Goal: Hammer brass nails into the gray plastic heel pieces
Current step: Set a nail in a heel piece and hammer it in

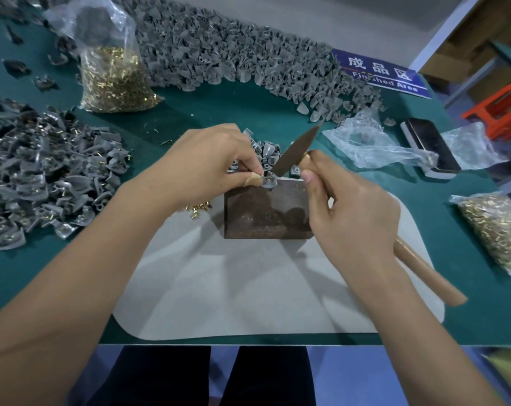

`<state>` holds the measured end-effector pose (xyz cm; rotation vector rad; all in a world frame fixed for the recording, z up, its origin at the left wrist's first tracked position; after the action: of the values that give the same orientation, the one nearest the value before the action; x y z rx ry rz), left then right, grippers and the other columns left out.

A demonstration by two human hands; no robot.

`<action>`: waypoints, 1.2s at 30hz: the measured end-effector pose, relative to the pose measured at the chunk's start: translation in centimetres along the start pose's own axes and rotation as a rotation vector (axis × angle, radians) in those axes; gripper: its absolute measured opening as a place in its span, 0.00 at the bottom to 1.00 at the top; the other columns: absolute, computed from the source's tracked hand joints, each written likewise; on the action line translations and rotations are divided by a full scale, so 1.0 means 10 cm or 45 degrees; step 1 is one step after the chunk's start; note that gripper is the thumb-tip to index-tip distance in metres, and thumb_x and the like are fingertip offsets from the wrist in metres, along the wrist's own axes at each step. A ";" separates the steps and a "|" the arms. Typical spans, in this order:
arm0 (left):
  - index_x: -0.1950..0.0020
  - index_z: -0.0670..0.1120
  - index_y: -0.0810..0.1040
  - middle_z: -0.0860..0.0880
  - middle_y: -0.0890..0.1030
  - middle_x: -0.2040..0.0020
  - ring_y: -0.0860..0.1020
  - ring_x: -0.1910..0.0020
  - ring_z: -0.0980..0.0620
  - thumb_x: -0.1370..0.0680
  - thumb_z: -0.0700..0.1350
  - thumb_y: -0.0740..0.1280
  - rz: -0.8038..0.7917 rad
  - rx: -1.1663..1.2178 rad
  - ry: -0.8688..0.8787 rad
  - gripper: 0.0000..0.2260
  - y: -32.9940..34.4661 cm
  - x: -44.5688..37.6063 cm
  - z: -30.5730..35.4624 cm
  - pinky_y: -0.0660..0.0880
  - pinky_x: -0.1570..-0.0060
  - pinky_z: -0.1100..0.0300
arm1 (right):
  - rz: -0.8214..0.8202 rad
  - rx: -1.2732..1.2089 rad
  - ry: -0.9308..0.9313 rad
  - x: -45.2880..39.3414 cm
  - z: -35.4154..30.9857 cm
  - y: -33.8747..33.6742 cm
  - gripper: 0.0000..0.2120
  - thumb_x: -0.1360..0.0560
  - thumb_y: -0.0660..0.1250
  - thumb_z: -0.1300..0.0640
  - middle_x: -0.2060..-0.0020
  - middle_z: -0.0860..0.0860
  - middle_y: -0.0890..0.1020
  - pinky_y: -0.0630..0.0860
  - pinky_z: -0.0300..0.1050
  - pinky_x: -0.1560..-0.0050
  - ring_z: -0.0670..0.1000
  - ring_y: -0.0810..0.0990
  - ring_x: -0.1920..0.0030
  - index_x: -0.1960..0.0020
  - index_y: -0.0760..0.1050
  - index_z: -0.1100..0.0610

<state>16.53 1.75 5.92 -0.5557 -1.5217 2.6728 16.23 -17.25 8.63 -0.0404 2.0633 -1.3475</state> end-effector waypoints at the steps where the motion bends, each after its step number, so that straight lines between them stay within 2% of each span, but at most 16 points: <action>1: 0.53 0.60 0.84 0.60 0.77 0.59 0.73 0.52 0.58 0.24 0.55 0.73 -0.002 0.002 0.001 0.01 0.00 0.00 0.00 0.65 0.61 0.57 | 0.016 -0.026 0.023 -0.01 0.02 -0.02 0.10 0.16 0.61 0.48 0.62 0.46 0.83 0.64 0.44 0.67 0.54 0.80 0.65 0.38 0.79 0.44; 4: 0.53 0.60 0.84 0.60 0.77 0.59 0.72 0.51 0.58 0.24 0.56 0.73 0.007 -0.013 0.005 0.02 0.00 0.01 0.01 0.65 0.63 0.60 | -0.037 0.036 0.003 -0.02 0.00 0.00 0.09 0.16 0.61 0.47 0.66 0.45 0.79 0.62 0.44 0.68 0.54 0.78 0.66 0.40 0.78 0.43; 7: 0.53 0.60 0.84 0.60 0.77 0.59 0.72 0.50 0.58 0.24 0.55 0.74 0.010 -0.018 0.007 0.02 -0.01 0.00 0.00 0.64 0.62 0.58 | 0.032 -0.030 0.005 -0.01 -0.03 -0.05 0.11 0.16 0.62 0.48 0.62 0.47 0.84 0.65 0.44 0.67 0.54 0.80 0.65 0.36 0.79 0.45; 10: 0.53 0.59 0.85 0.62 0.75 0.60 0.71 0.49 0.59 0.24 0.55 0.74 0.022 -0.045 0.010 0.02 -0.01 0.00 -0.01 0.63 0.62 0.59 | -0.009 0.034 -0.042 0.01 -0.09 -0.01 0.10 0.16 0.62 0.48 0.62 0.48 0.84 0.63 0.44 0.68 0.56 0.81 0.64 0.38 0.79 0.44; 13: 0.53 0.60 0.85 0.63 0.75 0.60 0.68 0.50 0.64 0.24 0.56 0.74 0.023 -0.047 0.007 0.03 -0.01 0.00 -0.01 0.61 0.61 0.67 | -0.011 -0.007 0.011 0.00 -0.07 -0.04 0.10 0.16 0.61 0.47 0.62 0.47 0.83 0.63 0.45 0.67 0.56 0.80 0.64 0.38 0.78 0.44; 15: 0.53 0.60 0.84 0.62 0.76 0.59 0.69 0.49 0.62 0.24 0.56 0.73 0.044 -0.072 -0.002 0.03 -0.01 0.00 -0.02 0.60 0.61 0.69 | -0.080 0.038 0.014 -0.02 -0.07 0.01 0.09 0.16 0.60 0.47 0.63 0.47 0.83 0.62 0.46 0.67 0.58 0.80 0.64 0.40 0.77 0.43; 23: 0.52 0.59 0.85 0.63 0.75 0.59 0.65 0.50 0.67 0.24 0.56 0.73 0.045 -0.062 -0.005 0.03 -0.02 0.00 -0.02 0.60 0.61 0.68 | 0.008 0.025 0.033 -0.01 -0.04 -0.04 0.10 0.16 0.62 0.48 0.62 0.46 0.83 0.62 0.45 0.67 0.55 0.80 0.63 0.38 0.79 0.43; 25: 0.52 0.59 0.85 0.62 0.75 0.59 0.65 0.49 0.67 0.24 0.56 0.73 0.042 -0.076 -0.006 0.03 -0.02 0.00 -0.02 0.60 0.61 0.68 | -0.037 0.017 0.038 -0.02 -0.04 -0.01 0.09 0.16 0.61 0.47 0.64 0.46 0.82 0.62 0.45 0.67 0.56 0.80 0.63 0.39 0.78 0.43; 30: 0.52 0.59 0.85 0.63 0.75 0.59 0.68 0.50 0.63 0.24 0.58 0.71 0.038 -0.065 -0.002 0.06 -0.01 -0.01 -0.02 0.61 0.62 0.66 | -0.016 -0.009 0.017 -0.07 -0.03 -0.05 0.11 0.16 0.61 0.47 0.59 0.46 0.85 0.64 0.45 0.66 0.52 0.80 0.61 0.37 0.79 0.43; 33: 0.52 0.59 0.85 0.61 0.77 0.58 0.72 0.47 0.59 0.24 0.56 0.73 0.048 -0.068 0.000 0.04 -0.02 0.00 -0.01 0.62 0.62 0.58 | -0.026 0.028 -0.015 -0.07 -0.06 -0.03 0.11 0.16 0.62 0.48 0.59 0.47 0.85 0.65 0.46 0.66 0.55 0.82 0.59 0.37 0.79 0.43; 36: 0.53 0.59 0.85 0.61 0.77 0.58 0.72 0.47 0.58 0.24 0.56 0.73 0.041 -0.070 0.002 0.03 -0.02 0.00 -0.01 0.63 0.63 0.63 | 0.019 0.003 0.033 -0.05 -0.03 -0.06 0.12 0.16 0.62 0.48 0.58 0.47 0.85 0.60 0.45 0.66 0.53 0.80 0.59 0.36 0.79 0.43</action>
<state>16.52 1.93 6.09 -0.5897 -1.6043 2.6602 16.29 -17.12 9.50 -0.0071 2.0797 -1.3480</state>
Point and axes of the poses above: each hand's wrist, its own x-axis away from the middle knuckle, its own y-axis out of the palm, z = x × y, the point moved 8 cm from there along -x, towards the middle knuckle
